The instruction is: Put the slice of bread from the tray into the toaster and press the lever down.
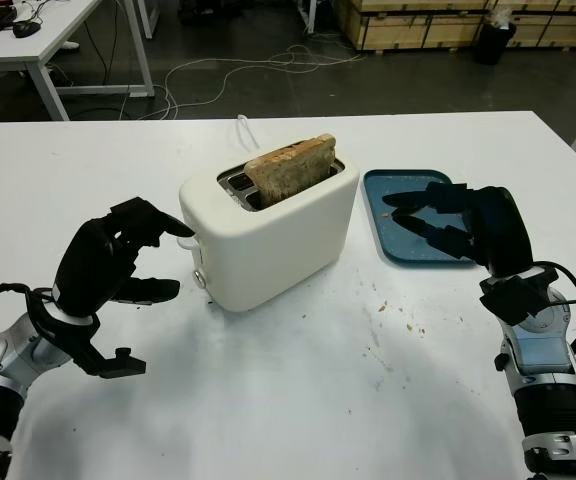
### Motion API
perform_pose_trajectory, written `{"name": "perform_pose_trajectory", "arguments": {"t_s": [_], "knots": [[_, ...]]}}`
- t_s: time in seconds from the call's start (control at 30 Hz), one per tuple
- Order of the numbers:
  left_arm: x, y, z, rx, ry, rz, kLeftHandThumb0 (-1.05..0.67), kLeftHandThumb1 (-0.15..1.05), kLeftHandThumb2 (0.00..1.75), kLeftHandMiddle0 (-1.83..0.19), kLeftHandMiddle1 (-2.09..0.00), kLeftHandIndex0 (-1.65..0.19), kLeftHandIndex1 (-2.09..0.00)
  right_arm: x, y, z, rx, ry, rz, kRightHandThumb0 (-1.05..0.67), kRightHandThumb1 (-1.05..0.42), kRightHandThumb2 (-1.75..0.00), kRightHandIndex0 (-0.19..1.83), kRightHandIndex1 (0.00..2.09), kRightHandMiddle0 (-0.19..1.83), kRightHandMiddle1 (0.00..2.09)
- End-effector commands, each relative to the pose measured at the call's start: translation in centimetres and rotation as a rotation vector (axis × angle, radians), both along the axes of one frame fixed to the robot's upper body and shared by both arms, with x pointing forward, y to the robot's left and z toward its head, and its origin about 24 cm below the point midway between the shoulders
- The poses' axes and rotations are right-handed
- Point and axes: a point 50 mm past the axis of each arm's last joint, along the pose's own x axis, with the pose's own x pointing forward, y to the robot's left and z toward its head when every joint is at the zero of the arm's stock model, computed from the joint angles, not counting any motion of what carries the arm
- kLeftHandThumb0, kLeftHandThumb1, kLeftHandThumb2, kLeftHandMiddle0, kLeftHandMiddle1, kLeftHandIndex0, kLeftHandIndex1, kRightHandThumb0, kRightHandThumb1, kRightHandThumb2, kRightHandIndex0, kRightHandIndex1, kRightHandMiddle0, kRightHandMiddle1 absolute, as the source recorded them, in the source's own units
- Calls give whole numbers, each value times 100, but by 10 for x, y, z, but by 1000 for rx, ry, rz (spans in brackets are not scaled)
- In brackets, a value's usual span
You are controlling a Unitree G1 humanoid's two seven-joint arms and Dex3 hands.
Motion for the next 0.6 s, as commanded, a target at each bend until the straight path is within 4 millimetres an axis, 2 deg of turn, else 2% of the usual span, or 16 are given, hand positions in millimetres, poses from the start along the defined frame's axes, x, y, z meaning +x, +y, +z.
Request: {"name": "perform_pose_trajectory", "arguments": {"t_s": [0.0, 0.27, 0.57], "knots": [[2, -1, 3, 44, 4, -9, -100, 92, 96, -112, -175, 0, -153, -1, 1, 2, 8, -3, -5, -20, -92, -3, 84, 88, 113, 1], [3, -2, 1, 46, 21, -8, -101, 92, 96, -124, -175, 0, -155, 0, 0, 1, 14, 0, -1, -21, -92, -3, 84, 89, 114, 2], [4, -3, 0, 42, 19, -9, -100, 92, 94, -126, -175, 0, -157, 0, 0, 0, 15, -1, 5, -21, -92, -3, 84, 87, 113, 2]]}}
